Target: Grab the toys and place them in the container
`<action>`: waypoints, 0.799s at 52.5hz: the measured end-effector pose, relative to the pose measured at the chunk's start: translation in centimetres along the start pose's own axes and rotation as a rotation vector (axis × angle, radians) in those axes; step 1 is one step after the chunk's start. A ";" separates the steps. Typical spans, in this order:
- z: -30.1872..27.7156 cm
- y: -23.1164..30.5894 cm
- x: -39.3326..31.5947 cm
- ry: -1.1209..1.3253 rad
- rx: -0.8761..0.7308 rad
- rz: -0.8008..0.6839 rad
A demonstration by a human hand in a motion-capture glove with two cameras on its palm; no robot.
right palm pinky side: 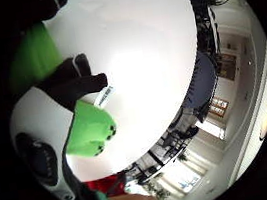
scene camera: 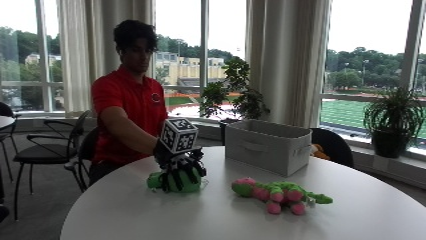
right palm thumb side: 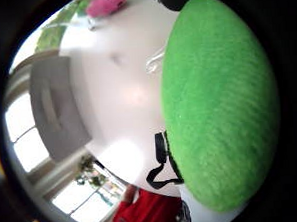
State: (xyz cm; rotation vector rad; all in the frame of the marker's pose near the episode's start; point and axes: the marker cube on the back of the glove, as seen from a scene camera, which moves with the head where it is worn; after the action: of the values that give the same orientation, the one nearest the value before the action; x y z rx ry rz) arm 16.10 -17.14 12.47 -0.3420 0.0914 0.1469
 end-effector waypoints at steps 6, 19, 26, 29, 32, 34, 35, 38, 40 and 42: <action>0.5 0.3 -0.3 0.047 -0.033 0.002; 0.8 0.9 -0.9 0.102 0.102 0.028; 0.6 0.7 -0.7 0.041 0.180 0.030; 0.5 0.6 -0.6 0.022 0.204 0.020; 0.2 0.4 -0.5 0.013 0.224 0.020; 0.0 0.2 -0.4 0.012 0.236 0.022; -0.2 0.2 -0.4 0.012 0.239 0.022; -0.5 0.2 -0.6 0.014 0.244 0.023; -0.8 0.2 -0.7 0.022 0.246 0.021; -1.0 0.3 -0.8 0.039 0.251 0.013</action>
State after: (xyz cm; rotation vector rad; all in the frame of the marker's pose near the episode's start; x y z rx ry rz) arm 15.22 -17.31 11.48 -0.0943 0.1495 0.1398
